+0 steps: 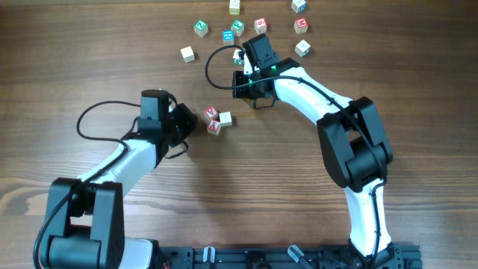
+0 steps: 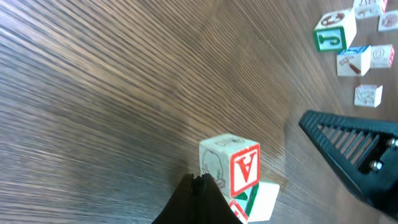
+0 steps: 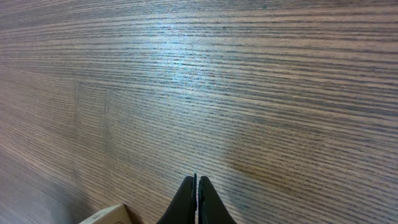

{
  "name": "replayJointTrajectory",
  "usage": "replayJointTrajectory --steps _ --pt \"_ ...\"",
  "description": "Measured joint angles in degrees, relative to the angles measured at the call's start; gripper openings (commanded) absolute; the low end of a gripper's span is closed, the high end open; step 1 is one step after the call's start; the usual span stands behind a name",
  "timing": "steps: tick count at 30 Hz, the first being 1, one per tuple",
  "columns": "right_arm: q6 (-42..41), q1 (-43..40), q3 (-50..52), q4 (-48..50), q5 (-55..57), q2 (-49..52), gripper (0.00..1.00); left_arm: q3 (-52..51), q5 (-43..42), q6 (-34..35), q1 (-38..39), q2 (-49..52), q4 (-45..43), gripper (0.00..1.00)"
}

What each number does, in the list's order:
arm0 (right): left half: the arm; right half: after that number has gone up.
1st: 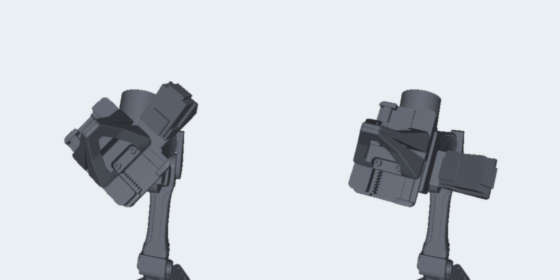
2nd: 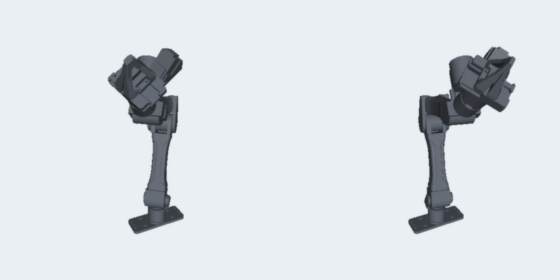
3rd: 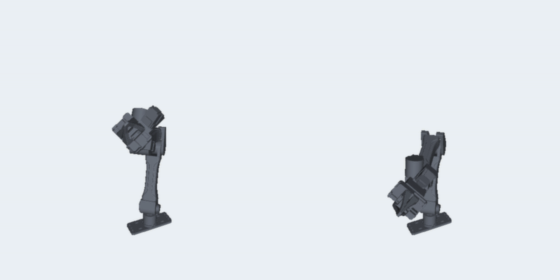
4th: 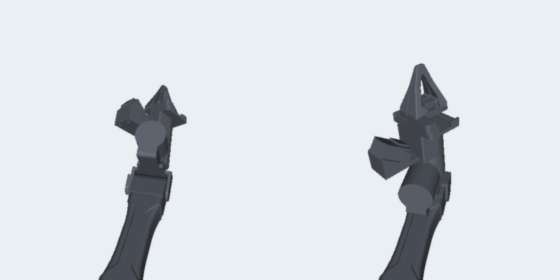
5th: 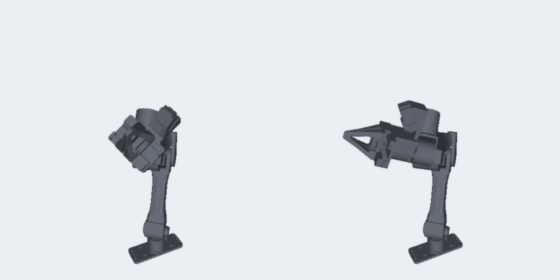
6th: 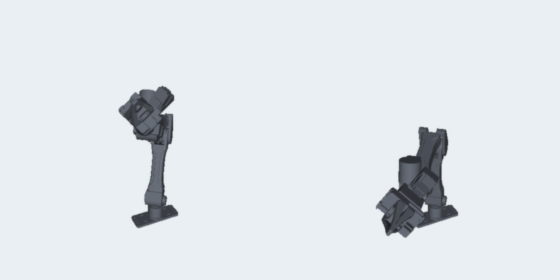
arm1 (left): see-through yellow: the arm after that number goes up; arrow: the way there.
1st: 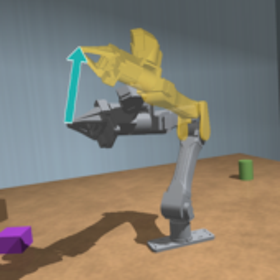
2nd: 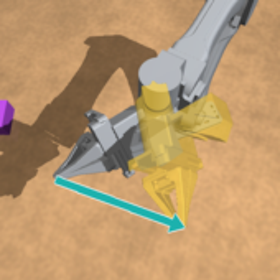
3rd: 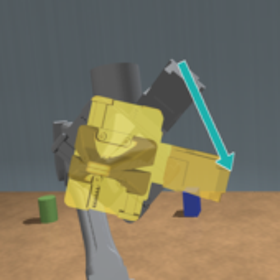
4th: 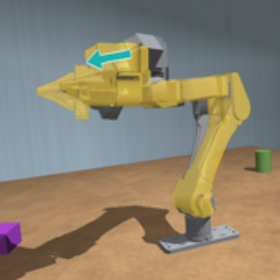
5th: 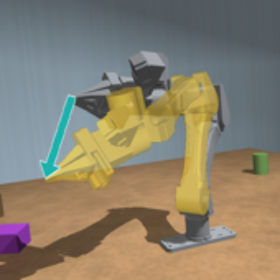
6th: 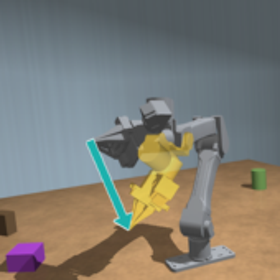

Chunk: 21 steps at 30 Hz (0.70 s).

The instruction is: Form a circle

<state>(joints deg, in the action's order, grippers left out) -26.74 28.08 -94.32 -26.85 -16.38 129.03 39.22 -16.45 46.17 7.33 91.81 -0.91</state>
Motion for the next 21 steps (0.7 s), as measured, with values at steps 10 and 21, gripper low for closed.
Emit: replayJointTrajectory --steps 10,21 --pt "0.0 0.0 0.0 -0.2 0.0 0.0 0.05 0.0 0.0 0.5 0.9 2.2 -3.3 0.04" --pt "0.0 0.0 0.0 -0.3 0.4 0.0 0.04 0.0 0.0 1.6 1.4 3.9 -4.3 0.04"
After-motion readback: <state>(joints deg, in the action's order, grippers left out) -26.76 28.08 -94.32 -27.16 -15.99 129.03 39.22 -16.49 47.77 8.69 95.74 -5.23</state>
